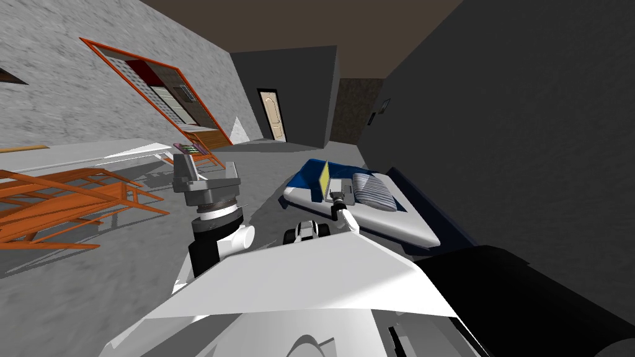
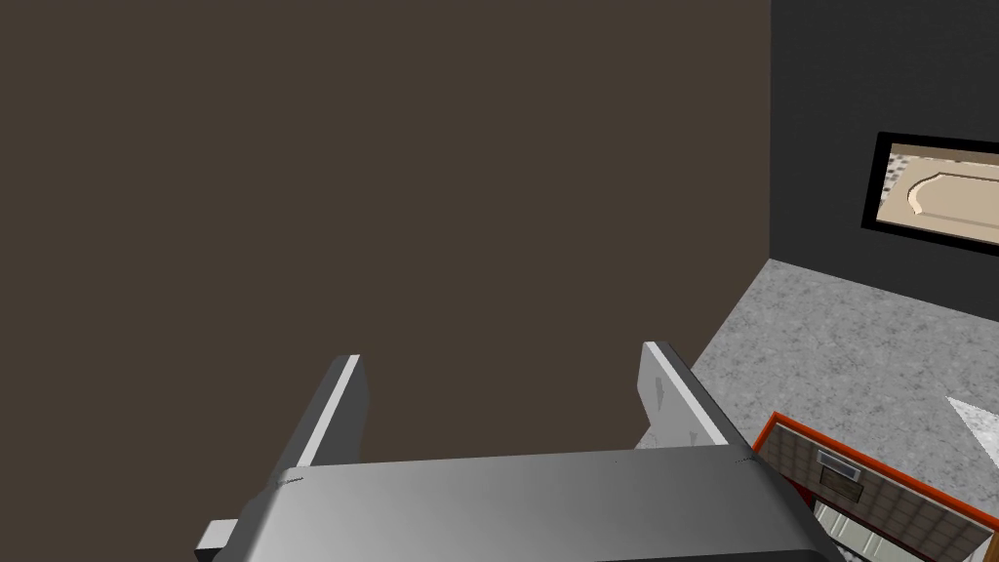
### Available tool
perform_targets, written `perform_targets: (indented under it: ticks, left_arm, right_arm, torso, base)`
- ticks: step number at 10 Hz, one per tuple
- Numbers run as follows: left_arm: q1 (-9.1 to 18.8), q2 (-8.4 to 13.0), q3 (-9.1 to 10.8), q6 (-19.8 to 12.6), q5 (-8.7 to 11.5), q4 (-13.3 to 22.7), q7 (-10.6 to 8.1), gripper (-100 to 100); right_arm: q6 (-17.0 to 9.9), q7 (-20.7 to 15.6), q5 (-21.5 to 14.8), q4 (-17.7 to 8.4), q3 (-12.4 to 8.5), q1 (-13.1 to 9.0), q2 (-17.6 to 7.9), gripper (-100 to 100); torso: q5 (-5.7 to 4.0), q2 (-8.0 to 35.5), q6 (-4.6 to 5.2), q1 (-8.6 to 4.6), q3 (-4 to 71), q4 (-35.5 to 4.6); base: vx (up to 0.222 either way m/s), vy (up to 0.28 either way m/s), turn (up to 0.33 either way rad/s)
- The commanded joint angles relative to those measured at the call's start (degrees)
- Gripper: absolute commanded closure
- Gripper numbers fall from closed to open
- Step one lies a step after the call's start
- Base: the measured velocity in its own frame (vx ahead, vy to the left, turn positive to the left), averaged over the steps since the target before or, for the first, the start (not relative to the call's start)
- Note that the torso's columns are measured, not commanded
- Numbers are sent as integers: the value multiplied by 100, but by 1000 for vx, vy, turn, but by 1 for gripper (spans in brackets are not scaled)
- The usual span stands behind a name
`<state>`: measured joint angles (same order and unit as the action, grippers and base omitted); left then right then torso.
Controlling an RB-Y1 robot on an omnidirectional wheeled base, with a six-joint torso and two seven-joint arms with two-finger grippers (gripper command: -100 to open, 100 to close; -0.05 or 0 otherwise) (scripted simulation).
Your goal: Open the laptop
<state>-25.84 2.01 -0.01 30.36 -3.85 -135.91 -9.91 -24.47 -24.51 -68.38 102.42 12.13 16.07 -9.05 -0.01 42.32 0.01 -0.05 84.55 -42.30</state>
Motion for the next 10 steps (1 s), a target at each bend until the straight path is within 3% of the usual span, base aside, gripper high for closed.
perform_targets:
  ticks: [1, 7, 8, 10]
  left_arm:
    - [0, 0, 0, 0, 0, 0, 0, 0]
    - [0, 0, 0, 0, 0, 0, 0, 0]
    - [0, 0, 0, 0, 0, 0, 0, 0]
    - [0, 0, 0, 0, 0, 0, 0, 0]
  right_arm:
    - [-274, -169, -359, -170, 71, -82, -2, -100]
    - [-1118, -659, -1419, -772, 304, -332, 63, -100]
    - [-1118, -659, -1471, -772, 304, -332, 63, -100]
    - [-1483, -875, -1853, -1049, 407, -445, 115, -100]
  torso:
    - [1, -4, -1, 9, 2, 1]
    - [2, -7, 0, 7, 5, 3]
    - [1, 0, -1, 4, 0, 0]
    - [0, 4, -1, 2, -3, -1]
  base:
    - [47, 67, 9]
    - [64, 69, 18]
    - [40, 52, 12]
    - [54, 69, 23]
